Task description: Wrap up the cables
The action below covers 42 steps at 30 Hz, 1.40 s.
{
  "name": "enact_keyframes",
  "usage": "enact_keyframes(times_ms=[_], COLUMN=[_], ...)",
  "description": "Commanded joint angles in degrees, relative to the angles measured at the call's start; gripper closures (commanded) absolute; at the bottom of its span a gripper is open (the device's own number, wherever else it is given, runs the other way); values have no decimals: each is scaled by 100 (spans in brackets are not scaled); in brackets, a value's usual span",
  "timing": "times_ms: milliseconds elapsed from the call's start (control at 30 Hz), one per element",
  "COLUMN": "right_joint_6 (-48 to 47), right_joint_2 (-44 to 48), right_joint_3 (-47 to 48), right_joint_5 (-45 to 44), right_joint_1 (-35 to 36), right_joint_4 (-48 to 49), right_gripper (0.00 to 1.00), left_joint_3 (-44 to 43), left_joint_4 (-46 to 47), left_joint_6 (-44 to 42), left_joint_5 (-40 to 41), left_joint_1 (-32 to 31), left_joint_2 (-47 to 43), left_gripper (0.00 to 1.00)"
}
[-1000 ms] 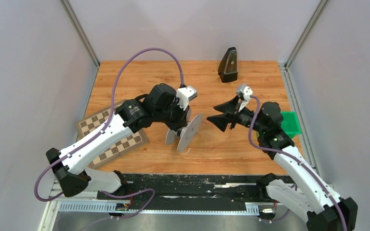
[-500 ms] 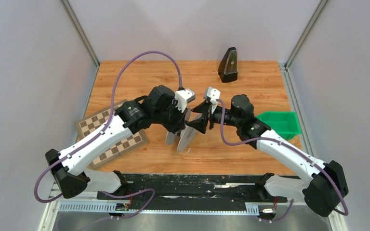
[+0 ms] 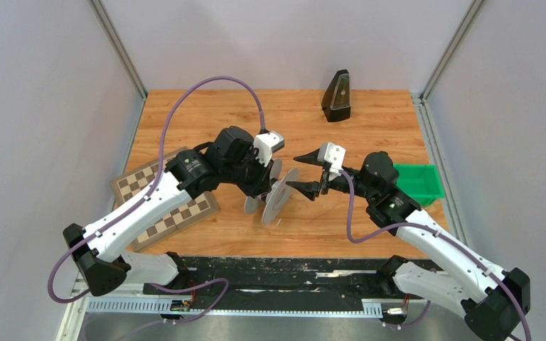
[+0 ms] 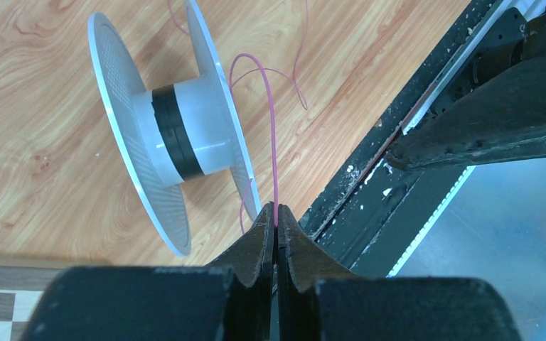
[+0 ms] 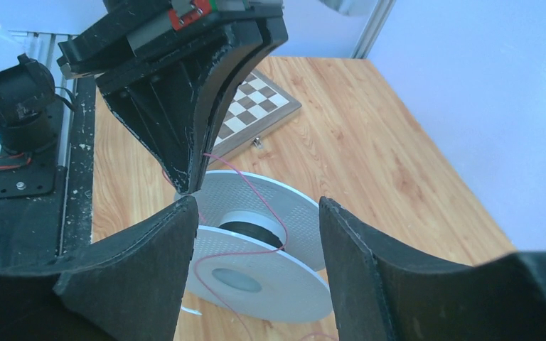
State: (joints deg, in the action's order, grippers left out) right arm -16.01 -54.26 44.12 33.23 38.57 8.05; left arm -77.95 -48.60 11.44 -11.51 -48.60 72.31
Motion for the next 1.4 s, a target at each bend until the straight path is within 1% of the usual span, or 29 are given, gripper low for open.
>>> enact_keyframes(times_ms=[0,233,300,333,367,400,500,533,600,700,767,800,900,967,1000,1033,1100,1167,1233,1367], right_joint_6=[-471,-568,-551,-507,-439,-373,-249,-252,-258,-302,-338,-341,-300,-281,-291,-314,-370,-426,-478,-549], right_joint_2=[-211,-829,-986,-1049,-1112,-1155,-1223,-1233,-1257,-1267,-1255,-1246,-1228,-1227,-1227,-1234,-1237,-1228,-1212,-1187], right_joint_3=[127,373,454,477,483,461,283,232,171,113,85,67,32,-25,-71,-111,-198,-259,-287,-298], right_joint_5=[320,436,267,121,19,-35,-117,-135,-142,-111,-114,-128,-196,-256,-281,-320,-424,-519,-576,-722], right_joint_1=[33,73,137,168,191,215,279,301,325,356,385,400,427,453,465,474,493,498,495,503], right_joint_4=[139,194,261,324,399,543,939,989,1019,1022,1036,1054,1080,1109,1135,1151,1152,1167,1156,1169], right_gripper=[35,38,41,44,48,55,85,92,99,100,100,100,100,100,100,100,100,100,100,100], left_joint_3=[18,12,23,40,51,80,118,132,169,282,355,396,474,587,726,908,1200,1427,1565,1701], left_joint_4=[74,81,80,84,84,90,95,96,99,175,219,232,286,409,494,688,1037,1278,1373,1416], left_joint_6=[12,24,6,-11,-19,-26,-28,-28,-37,-55,-54,-50,-56,-114,-135,-129,-99,-42,-3,4], left_joint_5=[-172,-259,-259,-253,-239,-210,-123,-16,164,299,337,407,633,727,783,835,988,1212,1364,1418], left_joint_1=[27,31,27,26,30,34,56,64,77,100,123,129,140,140,140,140,140,151,196,249], left_joint_2=[-147,-169,-172,-173,-174,-182,-194,-214,-267,-382,-463,-519,-651,-854,-1045,-1150,-1475,-1735,-1871,-1812], left_gripper=[93,91,91,90,90,90,88,86,84,82,79,73,68,60,49,41,33,28,27,28])
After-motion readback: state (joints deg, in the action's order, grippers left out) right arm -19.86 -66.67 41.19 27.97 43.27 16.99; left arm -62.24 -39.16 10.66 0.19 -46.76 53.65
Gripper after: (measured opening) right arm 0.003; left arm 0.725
